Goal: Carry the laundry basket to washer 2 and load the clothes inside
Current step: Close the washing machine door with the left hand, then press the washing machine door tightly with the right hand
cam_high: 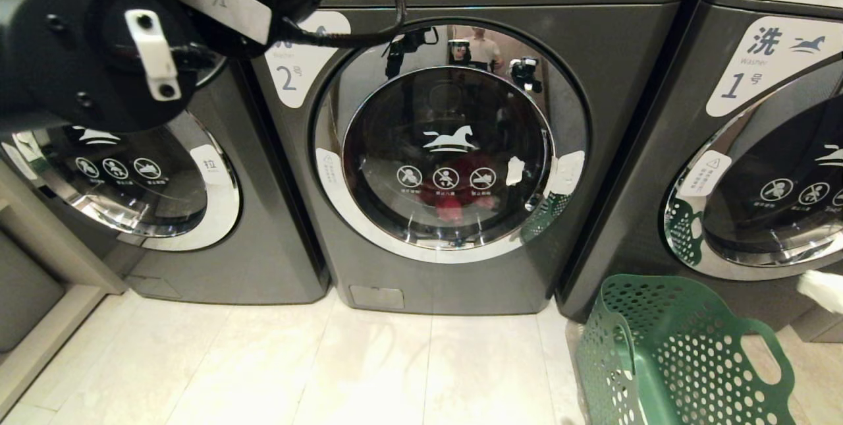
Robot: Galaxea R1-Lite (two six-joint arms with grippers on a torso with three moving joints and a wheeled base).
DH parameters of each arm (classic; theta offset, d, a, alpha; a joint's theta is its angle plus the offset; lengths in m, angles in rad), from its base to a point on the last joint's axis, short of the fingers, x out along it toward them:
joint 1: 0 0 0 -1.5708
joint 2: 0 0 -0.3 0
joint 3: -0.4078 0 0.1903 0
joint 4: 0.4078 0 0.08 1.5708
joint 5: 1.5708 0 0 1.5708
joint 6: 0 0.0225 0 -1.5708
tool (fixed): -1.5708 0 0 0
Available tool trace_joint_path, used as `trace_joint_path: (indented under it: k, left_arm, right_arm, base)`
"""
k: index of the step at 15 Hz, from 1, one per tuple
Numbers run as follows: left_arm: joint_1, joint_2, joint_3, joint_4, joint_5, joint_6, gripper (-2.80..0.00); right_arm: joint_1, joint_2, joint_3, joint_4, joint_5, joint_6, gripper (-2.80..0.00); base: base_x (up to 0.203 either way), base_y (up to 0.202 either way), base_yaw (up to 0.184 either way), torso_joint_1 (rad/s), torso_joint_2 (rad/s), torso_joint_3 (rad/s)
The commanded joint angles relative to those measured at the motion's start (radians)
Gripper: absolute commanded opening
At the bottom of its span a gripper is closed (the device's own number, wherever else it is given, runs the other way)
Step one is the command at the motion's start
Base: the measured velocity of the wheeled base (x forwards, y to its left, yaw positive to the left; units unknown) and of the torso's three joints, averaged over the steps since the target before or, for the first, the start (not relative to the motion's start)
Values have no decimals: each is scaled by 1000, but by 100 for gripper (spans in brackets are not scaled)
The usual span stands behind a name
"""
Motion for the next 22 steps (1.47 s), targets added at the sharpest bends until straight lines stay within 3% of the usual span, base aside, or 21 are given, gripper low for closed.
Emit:
trace_joint_path:
  k: [1,5,9,13,19,22]
  left_arm:
    - [-2,-90,17,0,56,1,-280]
    - [-2,-138,21,11,67,3,-280]
    - [0,-164,22,19,64,1,-280]
    - [0,-170,32,28,65,1,-280]
    - [7,-287,247,23,68,-2,-280]
    - [8,-304,260,22,102,-3,-280]
  right_arm:
    - [22,539,-100,-195,41,3,-280]
    - [53,954,-266,-506,84,5,-280]
    - [72,1183,-447,-665,-7,-17,-280]
    - [74,1272,-588,-692,-66,-20,-280]
    - [89,1327,-737,-714,-180,-21,-280]
    - [89,1394,-826,-716,-210,-18,-280]
  base:
    - [0,0,0,0,0,0]
    - [0,0,0,0,0,0]
    - [0,0,0,0,0,0]
    - [0,0,0,0,0,0]
    - [0,0,0,0,0,0]
    - [0,0,0,0,0,0]
